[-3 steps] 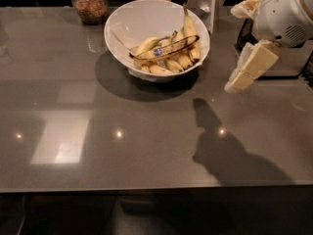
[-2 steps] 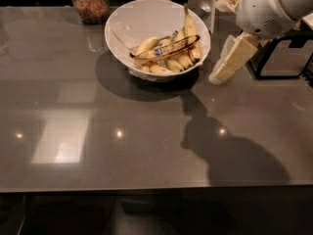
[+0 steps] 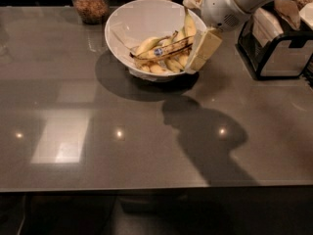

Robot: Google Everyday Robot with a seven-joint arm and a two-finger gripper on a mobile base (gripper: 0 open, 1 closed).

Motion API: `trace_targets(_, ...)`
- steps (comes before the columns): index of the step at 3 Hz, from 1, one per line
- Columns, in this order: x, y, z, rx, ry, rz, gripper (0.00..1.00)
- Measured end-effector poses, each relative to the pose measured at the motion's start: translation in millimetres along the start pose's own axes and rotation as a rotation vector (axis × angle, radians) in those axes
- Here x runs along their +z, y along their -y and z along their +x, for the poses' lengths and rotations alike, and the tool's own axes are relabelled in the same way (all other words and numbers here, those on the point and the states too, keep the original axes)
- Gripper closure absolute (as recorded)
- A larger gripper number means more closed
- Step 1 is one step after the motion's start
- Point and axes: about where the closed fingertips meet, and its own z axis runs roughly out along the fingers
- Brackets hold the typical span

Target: Pick banana from white bowl

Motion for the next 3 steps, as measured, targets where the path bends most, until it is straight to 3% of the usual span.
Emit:
trace_targets(2,50,29,-4,-0.063,-0.038,-0.061,0.03)
trace_targets(3,68,35,-3,-0.07,-0.052,-0.09,0.2)
